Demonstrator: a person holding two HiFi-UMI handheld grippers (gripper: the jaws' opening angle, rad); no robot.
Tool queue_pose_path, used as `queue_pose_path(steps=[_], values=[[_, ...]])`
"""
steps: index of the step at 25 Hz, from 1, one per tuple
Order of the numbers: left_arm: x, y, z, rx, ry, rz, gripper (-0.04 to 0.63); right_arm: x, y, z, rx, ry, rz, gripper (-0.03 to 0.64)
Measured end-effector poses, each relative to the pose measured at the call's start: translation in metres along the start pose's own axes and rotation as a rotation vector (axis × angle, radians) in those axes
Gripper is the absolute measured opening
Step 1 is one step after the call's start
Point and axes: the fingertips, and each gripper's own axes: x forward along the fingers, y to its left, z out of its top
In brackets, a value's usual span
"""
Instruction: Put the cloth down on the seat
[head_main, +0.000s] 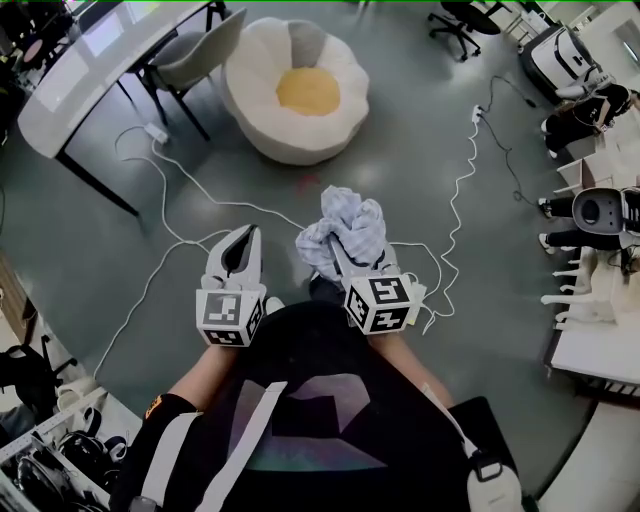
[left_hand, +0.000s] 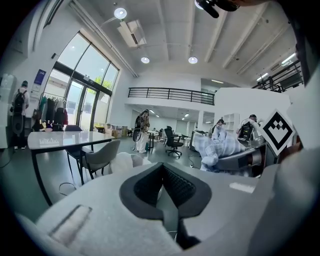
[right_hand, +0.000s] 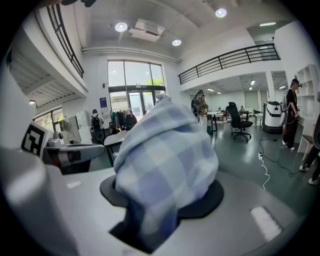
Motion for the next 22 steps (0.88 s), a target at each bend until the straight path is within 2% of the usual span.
queue_pose_path(steps=[10, 19, 22], values=[[0.058, 0.012, 0.007, 0.0, 0.031, 0.055, -0.002, 0.058, -0.045, 0.018, 0.001, 0.027, 0.041, 0.223], [0.172, 0.009, 0.031, 0.011, 0.071, 0.062, -0.002, 0.133, -0.122, 0.056, -0.007, 0.054, 0.08, 0.224], [0.193, 0.005, 0.033, 0.014, 0.079, 0.059, -0.002, 0.143, -0.136, 0.064, -0.011, 0.051, 0.089, 0.224]])
